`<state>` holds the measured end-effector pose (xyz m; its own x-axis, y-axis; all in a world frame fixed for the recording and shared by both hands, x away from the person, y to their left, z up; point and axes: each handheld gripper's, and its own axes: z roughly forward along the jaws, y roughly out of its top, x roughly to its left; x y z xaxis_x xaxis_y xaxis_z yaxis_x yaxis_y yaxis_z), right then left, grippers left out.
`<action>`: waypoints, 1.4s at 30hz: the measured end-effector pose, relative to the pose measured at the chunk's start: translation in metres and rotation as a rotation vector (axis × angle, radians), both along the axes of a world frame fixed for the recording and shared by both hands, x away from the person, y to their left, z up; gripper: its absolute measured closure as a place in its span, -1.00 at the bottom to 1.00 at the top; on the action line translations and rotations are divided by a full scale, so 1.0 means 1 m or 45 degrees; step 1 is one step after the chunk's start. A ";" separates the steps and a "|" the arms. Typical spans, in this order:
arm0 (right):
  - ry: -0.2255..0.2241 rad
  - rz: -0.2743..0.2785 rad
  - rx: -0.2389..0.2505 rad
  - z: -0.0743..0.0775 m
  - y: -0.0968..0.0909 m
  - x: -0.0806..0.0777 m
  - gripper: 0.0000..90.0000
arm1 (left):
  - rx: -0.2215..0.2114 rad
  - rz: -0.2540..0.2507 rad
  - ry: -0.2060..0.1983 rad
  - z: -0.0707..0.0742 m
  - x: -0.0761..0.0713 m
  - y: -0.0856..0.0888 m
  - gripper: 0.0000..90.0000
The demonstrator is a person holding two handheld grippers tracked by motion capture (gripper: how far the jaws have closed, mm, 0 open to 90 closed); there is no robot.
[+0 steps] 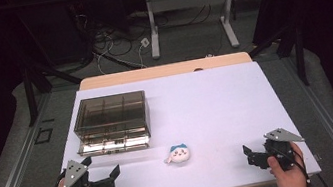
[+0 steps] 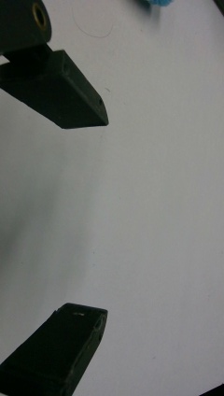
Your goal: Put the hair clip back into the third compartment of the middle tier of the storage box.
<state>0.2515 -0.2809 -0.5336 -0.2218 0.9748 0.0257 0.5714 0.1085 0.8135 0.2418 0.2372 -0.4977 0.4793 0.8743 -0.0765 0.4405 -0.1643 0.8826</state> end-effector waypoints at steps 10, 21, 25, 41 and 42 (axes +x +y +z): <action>0.008 0.000 0.005 -0.002 0.001 0.001 -0.85 | 0.000 -0.057 0.021 0.008 0.008 -0.014 -0.95; 0.010 0.010 0.004 -0.002 0.002 0.001 -0.85 | -0.006 -0.112 0.021 0.018 0.015 -0.032 -0.95; 0.018 0.010 0.000 -0.002 0.002 0.001 -0.85 | -0.001 -0.143 0.022 0.021 0.019 -0.042 -0.95; 0.015 0.019 -0.006 -0.002 0.002 0.001 -0.85 | 0.025 -0.244 0.044 0.029 0.031 -0.079 -0.95; 0.014 0.021 -0.007 -0.002 0.002 0.001 -0.85 | 0.026 -0.246 0.046 0.029 0.032 -0.081 -0.95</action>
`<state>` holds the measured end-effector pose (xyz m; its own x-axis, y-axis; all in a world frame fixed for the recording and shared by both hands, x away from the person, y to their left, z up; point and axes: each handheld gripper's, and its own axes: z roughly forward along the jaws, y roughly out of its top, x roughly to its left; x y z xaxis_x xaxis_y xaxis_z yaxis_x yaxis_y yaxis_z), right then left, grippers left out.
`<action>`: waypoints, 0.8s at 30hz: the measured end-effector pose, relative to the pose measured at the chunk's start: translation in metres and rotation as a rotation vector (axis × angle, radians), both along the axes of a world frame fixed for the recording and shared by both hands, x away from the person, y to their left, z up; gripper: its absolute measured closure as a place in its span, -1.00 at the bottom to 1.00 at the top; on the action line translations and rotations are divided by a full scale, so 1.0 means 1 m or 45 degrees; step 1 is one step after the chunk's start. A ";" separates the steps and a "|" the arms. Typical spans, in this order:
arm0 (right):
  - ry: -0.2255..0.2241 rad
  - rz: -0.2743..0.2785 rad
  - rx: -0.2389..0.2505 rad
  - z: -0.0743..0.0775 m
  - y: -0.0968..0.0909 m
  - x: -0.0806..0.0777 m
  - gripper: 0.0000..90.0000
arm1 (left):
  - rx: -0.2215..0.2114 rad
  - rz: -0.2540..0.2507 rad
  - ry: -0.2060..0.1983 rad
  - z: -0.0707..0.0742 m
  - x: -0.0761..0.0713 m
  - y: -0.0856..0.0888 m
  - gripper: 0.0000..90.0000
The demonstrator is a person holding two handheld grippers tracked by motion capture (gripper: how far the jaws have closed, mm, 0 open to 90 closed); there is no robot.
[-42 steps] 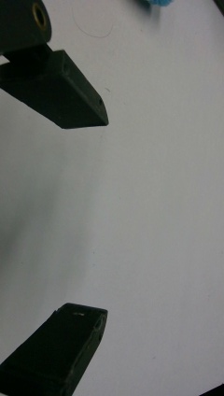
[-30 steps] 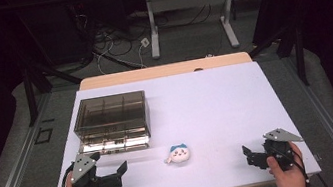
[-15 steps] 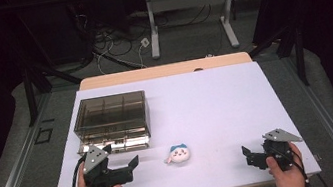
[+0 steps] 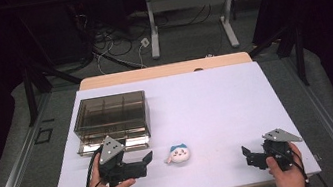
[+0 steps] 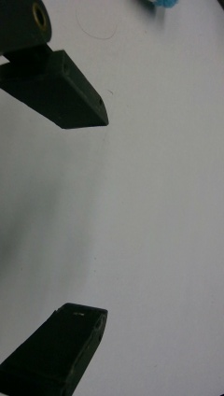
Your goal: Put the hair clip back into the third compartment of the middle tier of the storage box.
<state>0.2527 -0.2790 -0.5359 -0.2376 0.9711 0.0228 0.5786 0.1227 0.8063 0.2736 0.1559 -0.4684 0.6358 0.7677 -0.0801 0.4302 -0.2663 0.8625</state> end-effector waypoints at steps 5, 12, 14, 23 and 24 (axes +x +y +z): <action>0.000 0.002 0.000 0.000 0.000 0.000 -0.85 | 0.018 -0.025 0.004 0.001 0.004 -0.011 -0.94; -0.004 0.003 -0.003 0.000 0.000 0.000 -0.85 | 0.025 -0.052 0.009 0.000 0.009 -0.026 -0.94; -0.005 0.006 0.000 0.000 0.000 0.001 -0.85 | 0.026 -0.056 0.010 -0.001 0.011 -0.030 -0.94; -0.006 0.002 0.012 0.000 -0.003 0.002 -0.85 | 0.011 -0.080 0.041 -0.005 0.020 -0.043 -0.94; -0.006 -0.002 0.017 0.000 -0.002 0.003 -0.85 | 0.014 -0.082 0.042 -0.005 0.021 -0.044 -0.94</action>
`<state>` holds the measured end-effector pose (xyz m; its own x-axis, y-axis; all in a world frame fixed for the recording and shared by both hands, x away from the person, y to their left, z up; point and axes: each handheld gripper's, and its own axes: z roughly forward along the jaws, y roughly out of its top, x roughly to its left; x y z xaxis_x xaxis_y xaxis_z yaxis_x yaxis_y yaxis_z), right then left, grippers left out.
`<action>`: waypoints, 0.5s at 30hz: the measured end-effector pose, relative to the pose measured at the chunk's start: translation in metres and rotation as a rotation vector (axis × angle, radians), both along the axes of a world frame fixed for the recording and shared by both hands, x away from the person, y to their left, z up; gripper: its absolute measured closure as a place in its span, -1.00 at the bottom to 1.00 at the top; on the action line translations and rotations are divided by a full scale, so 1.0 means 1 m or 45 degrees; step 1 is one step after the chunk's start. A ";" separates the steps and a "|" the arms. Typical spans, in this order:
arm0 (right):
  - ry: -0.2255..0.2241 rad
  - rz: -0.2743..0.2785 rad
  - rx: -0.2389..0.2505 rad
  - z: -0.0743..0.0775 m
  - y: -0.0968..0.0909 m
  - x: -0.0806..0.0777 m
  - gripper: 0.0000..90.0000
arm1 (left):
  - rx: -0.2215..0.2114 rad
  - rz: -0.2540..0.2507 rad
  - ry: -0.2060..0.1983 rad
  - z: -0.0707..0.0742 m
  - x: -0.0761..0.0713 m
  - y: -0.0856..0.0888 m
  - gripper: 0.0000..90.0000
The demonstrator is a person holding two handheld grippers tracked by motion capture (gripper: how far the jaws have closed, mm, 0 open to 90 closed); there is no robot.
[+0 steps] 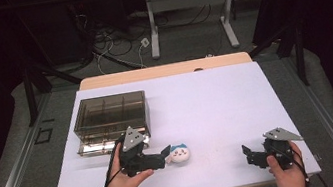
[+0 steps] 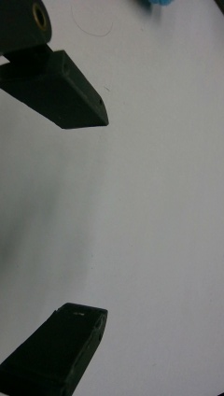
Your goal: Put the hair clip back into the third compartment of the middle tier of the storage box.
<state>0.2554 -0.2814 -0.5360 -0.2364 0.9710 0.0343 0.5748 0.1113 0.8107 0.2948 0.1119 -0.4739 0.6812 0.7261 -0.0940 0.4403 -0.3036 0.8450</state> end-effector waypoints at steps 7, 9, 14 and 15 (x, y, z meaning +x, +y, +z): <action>0.000 0.005 0.001 0.000 0.001 -0.001 -0.85 | -0.024 -0.006 0.013 -0.003 0.005 -0.010 -0.93; -0.004 0.005 -0.004 0.000 0.001 -0.001 -0.85 | -0.022 -0.008 0.012 -0.004 0.005 -0.013 -0.93; 0.000 0.006 -0.003 0.000 0.000 -0.001 -0.85 | -0.026 -0.012 0.034 -0.008 0.010 -0.021 -0.92; 0.000 0.007 -0.004 0.000 0.000 -0.001 -0.85 | -0.024 -0.008 0.037 -0.009 0.011 -0.022 -0.91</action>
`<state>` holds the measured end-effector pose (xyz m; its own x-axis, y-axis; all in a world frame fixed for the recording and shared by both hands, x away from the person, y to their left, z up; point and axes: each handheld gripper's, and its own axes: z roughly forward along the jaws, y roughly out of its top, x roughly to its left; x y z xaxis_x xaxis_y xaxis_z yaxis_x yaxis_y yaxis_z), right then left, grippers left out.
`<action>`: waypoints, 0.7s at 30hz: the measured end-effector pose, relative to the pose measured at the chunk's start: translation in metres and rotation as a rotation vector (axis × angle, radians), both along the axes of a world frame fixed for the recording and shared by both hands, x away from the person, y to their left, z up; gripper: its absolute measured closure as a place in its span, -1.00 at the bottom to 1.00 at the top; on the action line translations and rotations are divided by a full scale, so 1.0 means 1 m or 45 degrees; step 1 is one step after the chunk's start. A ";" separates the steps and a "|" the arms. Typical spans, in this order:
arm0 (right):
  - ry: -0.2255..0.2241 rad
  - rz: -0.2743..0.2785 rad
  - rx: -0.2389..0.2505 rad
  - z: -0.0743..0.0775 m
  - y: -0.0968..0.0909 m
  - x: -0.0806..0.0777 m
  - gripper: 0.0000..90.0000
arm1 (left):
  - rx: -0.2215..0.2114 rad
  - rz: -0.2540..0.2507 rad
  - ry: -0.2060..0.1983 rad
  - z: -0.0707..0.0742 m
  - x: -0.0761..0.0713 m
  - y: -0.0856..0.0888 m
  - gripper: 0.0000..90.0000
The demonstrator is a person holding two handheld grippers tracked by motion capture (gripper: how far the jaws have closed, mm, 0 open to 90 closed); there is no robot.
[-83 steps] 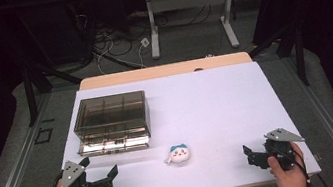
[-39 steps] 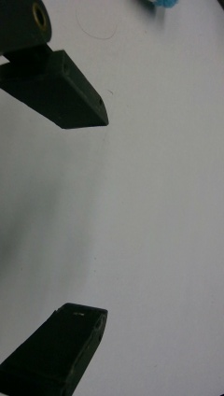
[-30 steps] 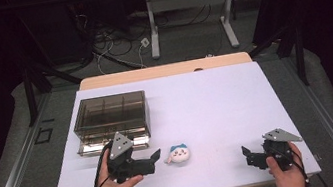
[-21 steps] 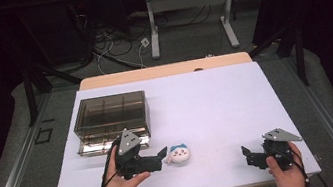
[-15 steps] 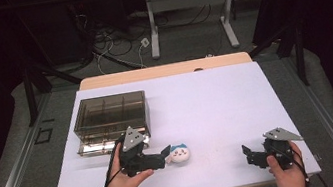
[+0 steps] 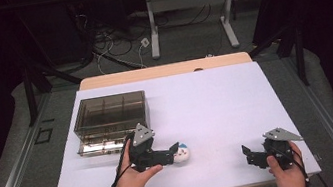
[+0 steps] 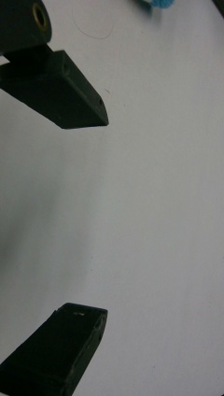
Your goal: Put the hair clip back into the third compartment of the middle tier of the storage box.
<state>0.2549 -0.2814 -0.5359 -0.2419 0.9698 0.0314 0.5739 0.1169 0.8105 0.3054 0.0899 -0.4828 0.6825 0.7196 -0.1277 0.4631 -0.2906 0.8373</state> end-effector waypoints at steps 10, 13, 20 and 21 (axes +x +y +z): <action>-0.007 -0.010 0.004 0.001 0.000 -0.001 -0.85 | 0.016 0.008 -0.003 -0.007 0.003 -0.010 -0.85; -0.011 -0.016 0.004 0.001 0.000 -0.001 -0.85 | 0.026 0.003 -0.003 -0.009 0.004 -0.012 -0.85; -0.006 -0.012 0.009 0.001 0.000 -0.001 -0.85 | 0.030 -0.018 0.068 -0.016 0.006 -0.020 -0.83; -0.005 -0.012 0.010 0.001 0.000 -0.001 -0.85 | 0.045 -0.028 0.066 -0.018 0.006 -0.021 -0.83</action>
<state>0.2536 -0.2814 -0.5345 -0.2325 0.9718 0.0381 0.5716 0.1048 0.8138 0.3119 0.0692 -0.5004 0.6912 0.7094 -0.1382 0.4990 -0.3302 0.8012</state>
